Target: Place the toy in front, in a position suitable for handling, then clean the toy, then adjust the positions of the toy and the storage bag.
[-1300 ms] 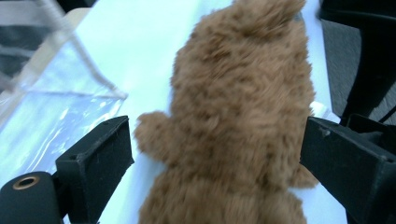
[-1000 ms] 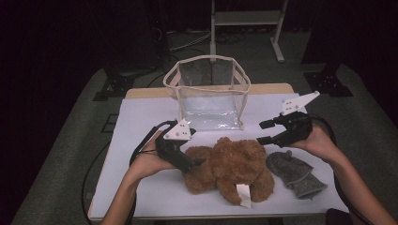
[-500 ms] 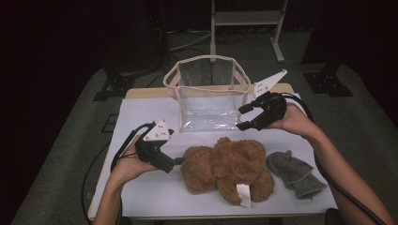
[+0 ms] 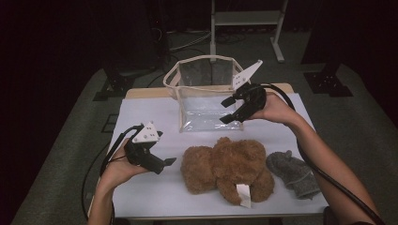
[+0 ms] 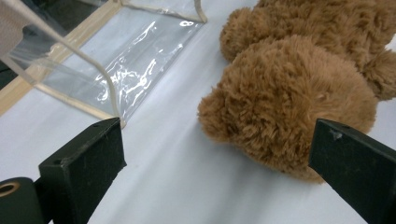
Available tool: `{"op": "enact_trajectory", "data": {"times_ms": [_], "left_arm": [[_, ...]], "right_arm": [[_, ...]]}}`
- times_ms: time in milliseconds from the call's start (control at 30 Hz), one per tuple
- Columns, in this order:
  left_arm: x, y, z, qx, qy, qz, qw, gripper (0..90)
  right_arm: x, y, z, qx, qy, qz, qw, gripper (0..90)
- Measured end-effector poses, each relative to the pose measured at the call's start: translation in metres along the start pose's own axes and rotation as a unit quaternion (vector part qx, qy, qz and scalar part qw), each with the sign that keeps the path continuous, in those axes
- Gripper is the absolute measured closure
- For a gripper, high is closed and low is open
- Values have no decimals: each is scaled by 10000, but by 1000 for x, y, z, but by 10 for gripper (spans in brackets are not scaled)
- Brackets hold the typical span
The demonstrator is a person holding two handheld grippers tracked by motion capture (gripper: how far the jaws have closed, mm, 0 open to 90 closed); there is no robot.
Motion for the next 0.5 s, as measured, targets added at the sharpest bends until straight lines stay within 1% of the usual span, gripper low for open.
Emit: {"op": "enact_trajectory", "data": {"times_ms": [67,100,167,233,267,333,433,500], "left_arm": [[1,0,1,-9,13,41,10000,28],[2,-1,2,-11,8,16,10000,28],[3,-1,3,-16,4,47,10000,28],[4,-1,3,-23,-14,55,10000,28],[4,-2,3,-18,-20,52,10000,28],[5,-1,3,-12,-24,45,10000,28],[5,-1,3,11,-22,52,10000,28],[6,-2,3,10,-49,8,10000,28]], "right_arm": [[-2,2,-2,-36,-5,4,10000,295],[-4,2,-3,-47,8,12,10000,295],[-6,2,-4,-76,17,19,10000,295],[-8,2,-6,-82,-52,20,10000,295],[-8,4,-7,-76,-64,86,9999,295],[-9,4,-7,-72,-93,17,9999,297],[-12,6,-6,-74,-61,39,9999,298],[-13,7,-6,-79,-89,45,9999,302]]}}
Point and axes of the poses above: each handheld gripper's, and its own axes: z roughly backward along the jaws, x roughly out of its underside, y roughly to its right, the point moved 7 cm from there along -z, roughly forward along the jaws, and after that the axes turned 1 degree about -x, right-handed, at the moved point
